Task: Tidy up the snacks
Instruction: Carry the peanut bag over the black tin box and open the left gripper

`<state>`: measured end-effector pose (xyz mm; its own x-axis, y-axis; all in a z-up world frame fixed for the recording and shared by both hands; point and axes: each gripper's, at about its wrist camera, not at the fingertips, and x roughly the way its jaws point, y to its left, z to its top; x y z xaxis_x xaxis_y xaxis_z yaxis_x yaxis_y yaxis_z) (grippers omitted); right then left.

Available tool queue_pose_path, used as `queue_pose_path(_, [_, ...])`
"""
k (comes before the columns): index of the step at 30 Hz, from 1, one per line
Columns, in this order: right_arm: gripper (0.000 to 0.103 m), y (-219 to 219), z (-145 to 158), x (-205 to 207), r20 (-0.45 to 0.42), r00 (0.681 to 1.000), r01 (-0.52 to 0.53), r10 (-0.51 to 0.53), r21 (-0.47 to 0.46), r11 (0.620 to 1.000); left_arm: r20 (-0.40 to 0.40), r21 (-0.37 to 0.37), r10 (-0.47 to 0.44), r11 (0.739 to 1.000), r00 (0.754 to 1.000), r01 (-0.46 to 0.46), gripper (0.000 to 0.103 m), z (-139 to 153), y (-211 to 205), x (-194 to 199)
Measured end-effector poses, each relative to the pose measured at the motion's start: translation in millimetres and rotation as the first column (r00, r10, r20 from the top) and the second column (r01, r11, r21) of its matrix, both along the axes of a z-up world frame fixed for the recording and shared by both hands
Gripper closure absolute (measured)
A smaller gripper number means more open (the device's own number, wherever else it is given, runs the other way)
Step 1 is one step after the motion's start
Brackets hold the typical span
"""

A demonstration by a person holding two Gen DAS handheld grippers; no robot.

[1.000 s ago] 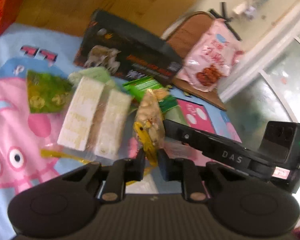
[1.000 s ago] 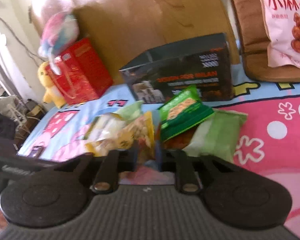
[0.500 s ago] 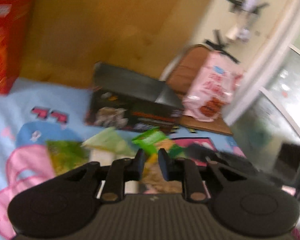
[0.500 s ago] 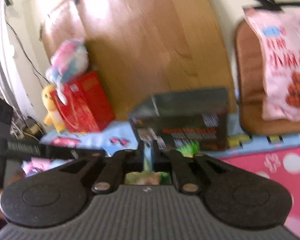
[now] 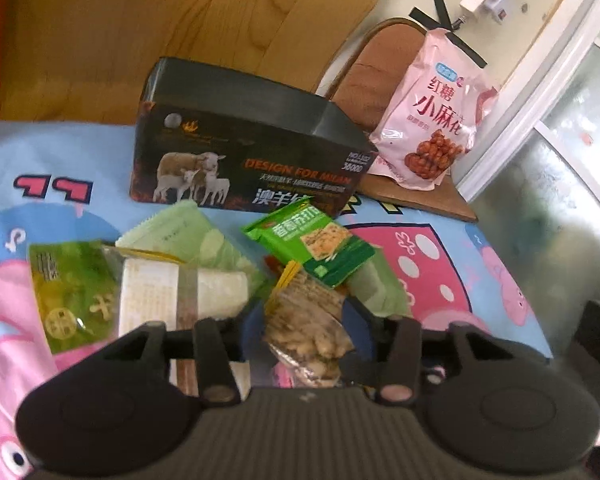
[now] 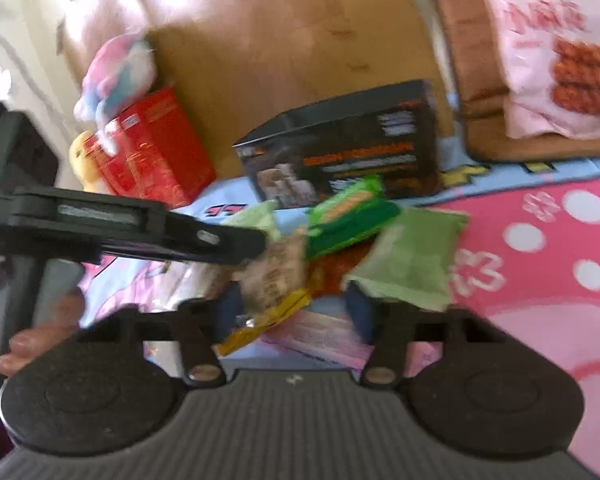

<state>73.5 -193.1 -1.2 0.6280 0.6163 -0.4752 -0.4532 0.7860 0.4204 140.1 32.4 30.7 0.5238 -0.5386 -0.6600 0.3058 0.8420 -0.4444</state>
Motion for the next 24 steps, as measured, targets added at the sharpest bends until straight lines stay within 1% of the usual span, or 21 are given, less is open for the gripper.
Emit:
queue_pose_path(1, [0.075, 2, 3, -1, 0.011, 1.0, -0.015, 0.015, 0.002, 1.0, -0.004, -0.015, 0.001, 1.0, 1.0, -0.001, 0.051, 1, 3, -3])
queue_pose_path(2, [0.076, 7, 6, -3, 0.035, 0.999, -0.017, 0.018, -0.027, 0.999, -0.006, -0.028, -0.001, 1.0, 1.0, 0.0, 0.045, 2, 6, -4])
queue_pose_path(3, [0.078, 8, 9, -4, 0.051, 0.998, -0.026, 0.028, -0.036, 0.999, 0.0, -0.042, -0.003, 0.999, 1.0, 0.003, 0.041, 4, 9, -7])
queue_pose_path(4, [0.079, 6, 11, -5, 0.05, 0.998, -0.036, 0.036, -0.017, 0.999, 0.006, -0.056, -0.007, 0.998, 1.0, 0.007, 0.038, 6, 13, -10])
queue_pose_path(5, [0.081, 0, 12, -4, 0.042, 0.998, -0.044, 0.043, 0.017, 0.999, 0.008, -0.074, -0.007, 0.997, 1.0, 0.008, 0.03, 9, 14, -12])
queue_pose_path(6, [0.084, -6, 15, -2, 0.03, 0.998, -0.049, 0.047, 0.065, 0.997, 0.013, -0.104, -0.002, 0.995, 1.0, 0.004, 0.017, 12, 17, -14])
queue_pose_path(7, [0.085, -13, 17, -1, 0.018, 0.999, -0.05, 0.049, 0.108, 0.993, 0.018, -0.134, 0.0, 0.991, 1.0, 0.002, 0.013, 16, 20, -15])
queue_pose_path(8, [0.087, -19, 18, 1, 0.009, 0.999, -0.045, 0.044, 0.141, 0.989, 0.026, -0.157, -0.004, 0.988, 1.0, 0.009, 0.012, 20, 22, -16])
queue_pose_path(11, [0.087, -38, 27, 8, -0.012, 0.999, -0.029, 0.033, 0.251, 0.968, 0.042, -0.241, -0.028, 0.97, 0.999, 0.037, 0.01, 29, 26, -19])
queue_pose_path(14, [0.087, -49, 36, 20, -0.029, 0.998, -0.037, 0.051, 0.358, 0.933, 0.032, -0.33, -0.038, 0.943, 0.999, 0.046, 0.007, 29, 32, -17])
queue_pose_path(16, [0.087, -50, 42, 27, -0.037, 0.995, -0.068, 0.092, 0.42, 0.905, 0.016, -0.39, -0.03, 0.92, 0.999, 0.033, 0.004, 25, 38, -12])
queue_pose_path(17, [0.087, -51, 43, 32, -0.058, 0.995, -0.051, 0.087, 0.453, 0.89, 0.004, -0.436, -0.034, 0.899, 0.999, 0.032, 0.005, 23, 41, -9])
queue_pose_path(19, [0.087, -53, 40, 45, -0.084, 0.988, -0.067, 0.131, 0.532, 0.844, 0.0, -0.497, -0.047, 0.867, 0.999, 0.041, 0.014, 20, 45, -3])
queue_pose_path(20, [0.087, -53, 40, 51, -0.094, 0.985, -0.069, 0.146, 0.557, 0.828, 0.006, -0.516, -0.058, 0.855, 0.998, 0.052, 0.022, 22, 44, 0])
queue_pose_path(21, [0.087, -52, 39, 58, -0.102, 0.983, -0.071, 0.155, 0.569, 0.819, 0.011, -0.513, -0.047, 0.857, 0.999, 0.046, 0.029, 24, 42, 3])
queue_pose_path(23, [0.088, -51, 42, 71, -0.098, 0.985, -0.063, 0.144, 0.571, 0.819, 0.04, -0.482, -0.025, 0.875, 0.999, 0.041, 0.04, 33, 39, 12])
queue_pose_path(24, [0.087, -52, 45, 80, -0.098, 0.985, -0.06, 0.141, 0.574, 0.817, 0.056, -0.479, -0.016, 0.877, 0.998, 0.041, 0.044, 38, 39, 19])
